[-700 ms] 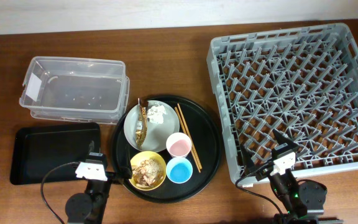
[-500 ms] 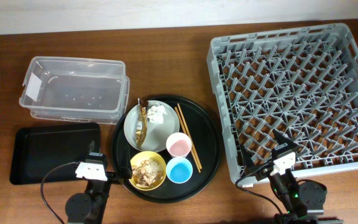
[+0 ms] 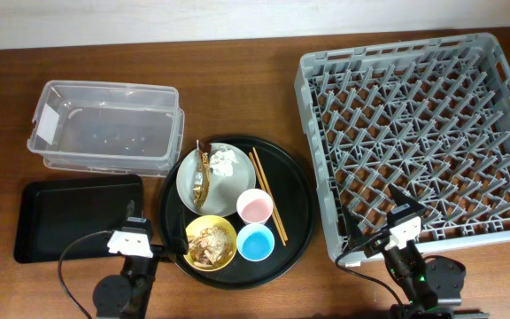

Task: Sort waste into correct bins and load items into the dishwasher rack
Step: 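Move both grippers from rest toward the round black tray, then grasp the blue cup with the left gripper and lift it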

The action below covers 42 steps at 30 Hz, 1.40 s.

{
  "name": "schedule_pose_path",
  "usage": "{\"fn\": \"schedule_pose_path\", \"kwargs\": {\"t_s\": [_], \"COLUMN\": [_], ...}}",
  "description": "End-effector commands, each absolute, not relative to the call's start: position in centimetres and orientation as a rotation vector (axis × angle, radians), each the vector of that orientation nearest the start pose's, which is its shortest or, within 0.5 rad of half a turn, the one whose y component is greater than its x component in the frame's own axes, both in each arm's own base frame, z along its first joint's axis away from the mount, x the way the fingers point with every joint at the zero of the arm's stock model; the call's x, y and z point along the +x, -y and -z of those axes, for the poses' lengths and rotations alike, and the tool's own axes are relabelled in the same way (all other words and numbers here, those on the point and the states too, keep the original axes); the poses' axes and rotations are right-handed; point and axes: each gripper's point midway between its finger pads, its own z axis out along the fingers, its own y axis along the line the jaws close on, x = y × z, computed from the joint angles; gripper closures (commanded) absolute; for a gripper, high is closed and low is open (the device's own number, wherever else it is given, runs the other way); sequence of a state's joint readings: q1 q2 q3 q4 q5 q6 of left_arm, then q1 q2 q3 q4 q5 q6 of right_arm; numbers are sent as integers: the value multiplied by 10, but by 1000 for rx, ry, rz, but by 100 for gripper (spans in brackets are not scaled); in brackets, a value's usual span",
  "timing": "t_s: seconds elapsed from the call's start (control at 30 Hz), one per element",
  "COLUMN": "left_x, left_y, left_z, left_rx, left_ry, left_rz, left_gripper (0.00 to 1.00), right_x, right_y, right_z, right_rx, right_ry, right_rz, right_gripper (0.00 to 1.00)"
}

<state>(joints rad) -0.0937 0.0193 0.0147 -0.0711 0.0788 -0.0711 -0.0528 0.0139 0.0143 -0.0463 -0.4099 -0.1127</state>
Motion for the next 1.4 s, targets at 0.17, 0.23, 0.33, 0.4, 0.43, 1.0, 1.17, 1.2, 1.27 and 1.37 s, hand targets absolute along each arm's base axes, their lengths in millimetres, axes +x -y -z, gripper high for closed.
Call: {"fn": "schedule_pose_path", "kwargs": {"t_s": [0.17, 0.23, 0.33, 0.4, 0.43, 1.0, 1.17, 1.2, 1.27, 1.37], "left_x": [243, 243, 243, 243, 242, 209, 219, 222, 229, 231], "left_y": [36, 37, 38, 39, 43, 69, 69, 69, 70, 80], "left_z": [-161, -161, -160, -160, -160, -299, -314, -313, -313, -312], "left_rx": [90, 95, 95, 102, 120, 202, 166, 157, 128, 142], "left_ry": [-1634, -1633, -1637, -1636, -1634, -1458, -1771, -1850, -2061, -2173], "left_rz": [182, 188, 188, 196, 215, 401, 424, 429, 443, 513], "left_gripper": [1, 1, 1, 0, 1, 1, 1, 1, 1, 1], "right_x": [238, 238, 237, 235, 234, 192, 205, 207, 218, 223], "right_y": [-48, -48, -52, -56, -61, -73, -63, -64, -64, -66], "right_z": [-166, -166, -166, -166, -166, -285, -292, -293, -298, -289], "right_rx": [-327, -327, -345, -365, -385, -248, -123, -112, -75, -35], "right_ry": [-1577, -1577, -1574, -1569, -1565, -1658, -1993, -2047, -2182, -2315], "right_rz": [-165, -165, -186, -206, -227, -464, -488, -500, -534, -589], "right_gripper": [1, 1, 1, 1, 1, 1, 2, 2, 1, 2]}}
